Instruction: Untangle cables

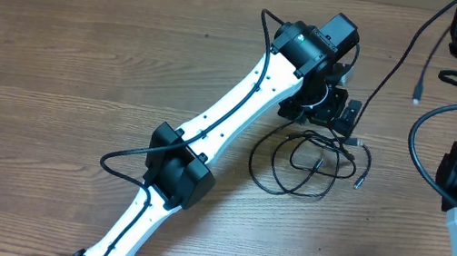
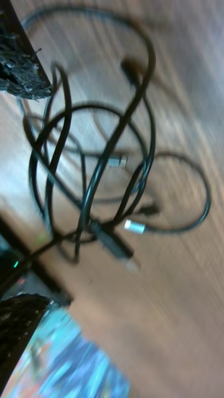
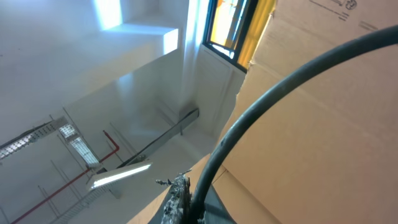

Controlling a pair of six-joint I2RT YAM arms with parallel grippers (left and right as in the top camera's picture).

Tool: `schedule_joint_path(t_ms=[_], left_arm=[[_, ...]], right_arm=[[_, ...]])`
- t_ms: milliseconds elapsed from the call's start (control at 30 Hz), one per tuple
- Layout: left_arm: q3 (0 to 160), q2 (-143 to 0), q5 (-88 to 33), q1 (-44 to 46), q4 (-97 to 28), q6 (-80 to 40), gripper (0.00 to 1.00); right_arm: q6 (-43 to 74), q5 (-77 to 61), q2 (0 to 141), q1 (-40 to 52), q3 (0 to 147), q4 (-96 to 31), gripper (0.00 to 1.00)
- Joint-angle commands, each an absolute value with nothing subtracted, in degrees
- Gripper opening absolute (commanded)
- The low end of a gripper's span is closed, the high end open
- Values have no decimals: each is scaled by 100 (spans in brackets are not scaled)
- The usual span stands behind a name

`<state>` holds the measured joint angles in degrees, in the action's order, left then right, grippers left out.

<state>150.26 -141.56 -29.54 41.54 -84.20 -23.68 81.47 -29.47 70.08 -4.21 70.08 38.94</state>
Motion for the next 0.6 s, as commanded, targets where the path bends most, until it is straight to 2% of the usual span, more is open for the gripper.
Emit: schedule_joint_path(t_ms=[0, 67, 167, 200, 233, 400, 567], left_arm=[[15041, -14241, -4095, 4204, -8433, -2399, 100], [15041, -14241, -4206, 4263, -8582, -2237, 100], [15041, -14241, -4200, 4359, -9323, -1057, 99], [14969, -14239, -4182, 4397, -9686, -45, 100], [14918, -14217, -4108, 4416, -9686, 58, 100], [14903, -14217, -3280, 4278, -9684, 80, 100], [14903, -14217, -2974, 3597, -9684, -788, 100]], right_arm=[[8206, -2987, 7109, -458, 7210, 3913, 4], [8204, -2985, 7118, -458, 7210, 3913, 4], [8204, -2982, 7118, -458, 7210, 3916, 4], [8204, -2985, 7118, -458, 7210, 3913, 4], [8202, -2985, 7118, -458, 7210, 3913, 4], [8178, -3076, 7118, -460, 7210, 3909, 4], [8123, -3096, 7118, -460, 7207, 3885, 4]])
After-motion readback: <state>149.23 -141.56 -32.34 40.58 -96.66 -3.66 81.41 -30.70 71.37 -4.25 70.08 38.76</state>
